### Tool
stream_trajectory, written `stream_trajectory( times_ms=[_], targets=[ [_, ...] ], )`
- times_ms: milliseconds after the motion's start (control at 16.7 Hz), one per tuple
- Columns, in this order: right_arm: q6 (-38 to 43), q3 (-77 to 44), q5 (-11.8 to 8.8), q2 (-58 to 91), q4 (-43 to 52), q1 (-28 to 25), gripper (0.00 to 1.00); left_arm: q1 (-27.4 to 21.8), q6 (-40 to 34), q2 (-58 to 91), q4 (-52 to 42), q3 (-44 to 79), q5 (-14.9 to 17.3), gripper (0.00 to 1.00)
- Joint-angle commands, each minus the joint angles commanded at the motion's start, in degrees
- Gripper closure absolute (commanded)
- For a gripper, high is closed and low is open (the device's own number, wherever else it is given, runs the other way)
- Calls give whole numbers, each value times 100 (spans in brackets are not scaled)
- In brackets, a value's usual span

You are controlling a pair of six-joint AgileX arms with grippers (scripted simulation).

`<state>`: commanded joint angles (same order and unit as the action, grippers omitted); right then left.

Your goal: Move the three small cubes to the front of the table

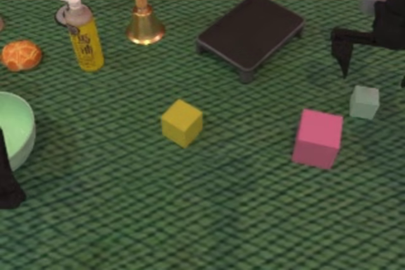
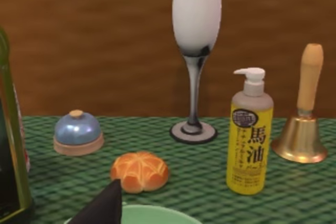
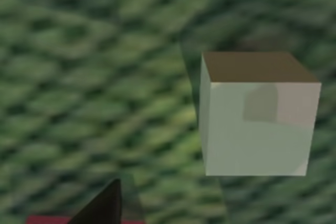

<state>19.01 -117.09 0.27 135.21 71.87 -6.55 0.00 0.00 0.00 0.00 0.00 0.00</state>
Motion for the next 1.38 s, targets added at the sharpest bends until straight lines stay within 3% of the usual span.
stream_trajectory(
  times_ms=[300, 660, 960, 1380],
  targets=[
    [-16, 194, 1, 60, -242, 17, 0, 0, 0, 0, 0, 0, 0, 0],
    [8, 1039, 6, 469, -1535, -4, 0, 0, 0, 0, 0, 0, 0, 0],
    [13, 1146, 6, 529, -1675, -7, 0, 0, 0, 0, 0, 0, 0, 0],
    [13, 1146, 6, 529, -1675, -7, 53, 0, 0, 0, 0, 0, 0, 0]
  ],
)
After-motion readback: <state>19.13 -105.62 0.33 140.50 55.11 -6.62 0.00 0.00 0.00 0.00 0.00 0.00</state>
